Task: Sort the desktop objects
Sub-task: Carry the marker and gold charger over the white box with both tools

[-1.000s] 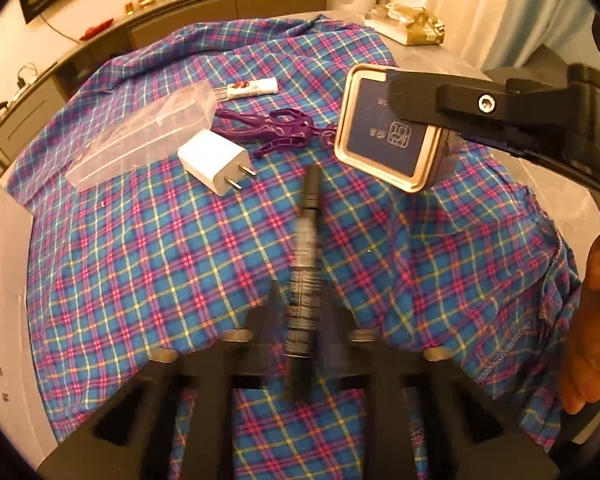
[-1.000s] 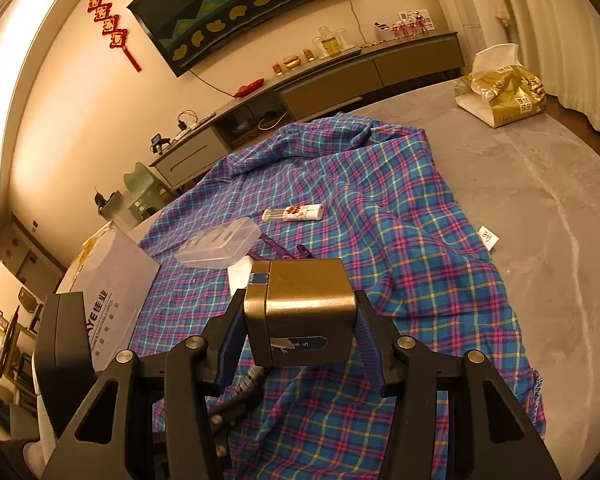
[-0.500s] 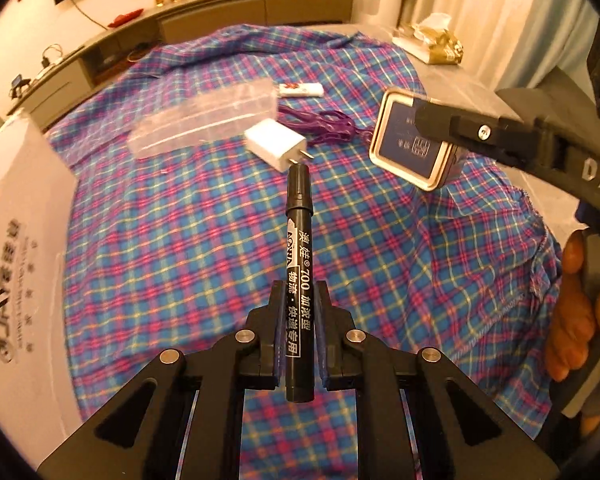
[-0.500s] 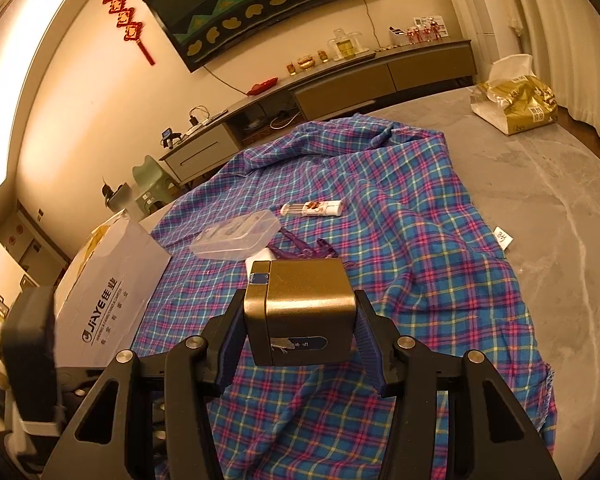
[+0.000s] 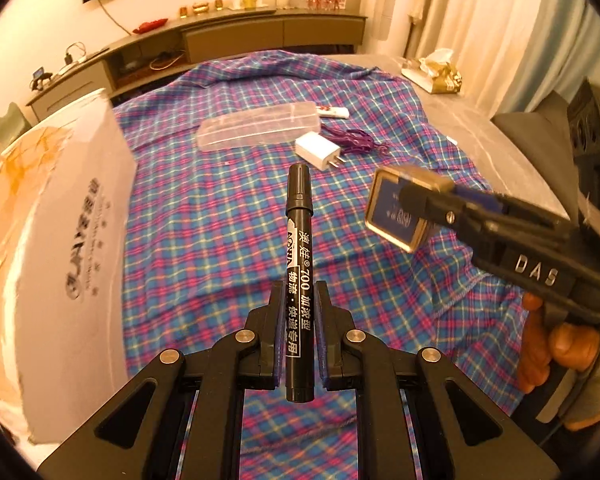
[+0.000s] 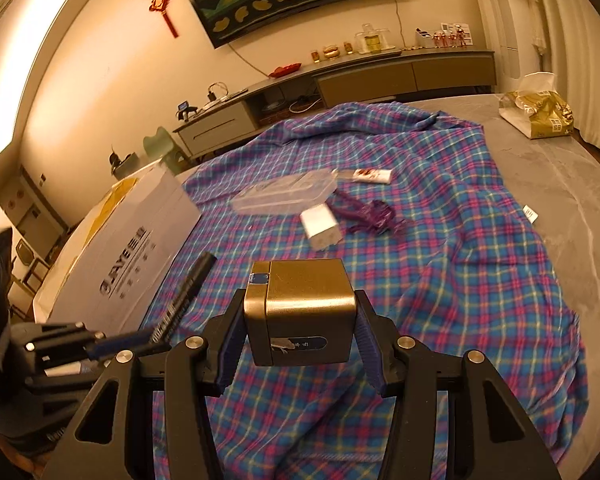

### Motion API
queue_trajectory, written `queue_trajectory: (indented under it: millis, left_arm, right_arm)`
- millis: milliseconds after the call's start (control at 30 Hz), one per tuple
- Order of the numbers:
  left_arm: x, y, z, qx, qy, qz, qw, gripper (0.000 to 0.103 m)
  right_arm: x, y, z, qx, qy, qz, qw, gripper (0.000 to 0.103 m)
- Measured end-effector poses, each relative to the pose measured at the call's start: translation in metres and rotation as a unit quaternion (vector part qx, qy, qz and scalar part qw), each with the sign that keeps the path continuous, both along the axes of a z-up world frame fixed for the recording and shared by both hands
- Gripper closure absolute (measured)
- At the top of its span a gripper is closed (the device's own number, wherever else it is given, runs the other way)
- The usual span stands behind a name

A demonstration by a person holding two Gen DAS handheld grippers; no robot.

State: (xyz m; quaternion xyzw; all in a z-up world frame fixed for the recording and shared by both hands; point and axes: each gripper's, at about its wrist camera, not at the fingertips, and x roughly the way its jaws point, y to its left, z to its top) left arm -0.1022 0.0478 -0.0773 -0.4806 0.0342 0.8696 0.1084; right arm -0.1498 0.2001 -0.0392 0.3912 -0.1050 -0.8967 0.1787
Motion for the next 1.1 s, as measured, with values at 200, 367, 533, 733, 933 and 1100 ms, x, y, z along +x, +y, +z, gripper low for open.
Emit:
queue_trajectory:
  millis: [200,367,533,733,933,1100]
  left_arm:
    - [0.019,-0.025,0.009,0.015,0.008,0.014,0.9997,0.09]
    - [0.033,-0.041,0.018,0.029,0.018,0.022,0.9992,0.09]
    - [0.046,-0.062,0.029,0.045,0.031,0.034,0.9979,0.09]
    - [0.06,-0.089,0.043,0.061,0.048,0.05,0.9958,0.09]
    - [0.07,-0.116,0.058,0.073,0.065,0.062,0.9933,0.09]
    - [0.077,-0.141,0.067,0.08,0.076,0.075,0.9911,0.09]
  right_arm:
    - [0.022,-0.02,-0.004,0.002,-0.013,0.014,1.0,0.051]
    - [0.037,-0.041,0.0,0.008,-0.016,0.032,0.999,0.051]
    - [0.05,-0.065,0.014,0.021,-0.006,0.053,0.998,0.051]
    - [0.062,-0.094,0.036,0.035,0.01,0.078,0.996,0.051]
    - [0.071,-0.125,0.053,0.049,0.021,0.104,0.993,0.051]
    - [0.076,-0.147,0.064,0.058,0.029,0.121,0.991,0.051]
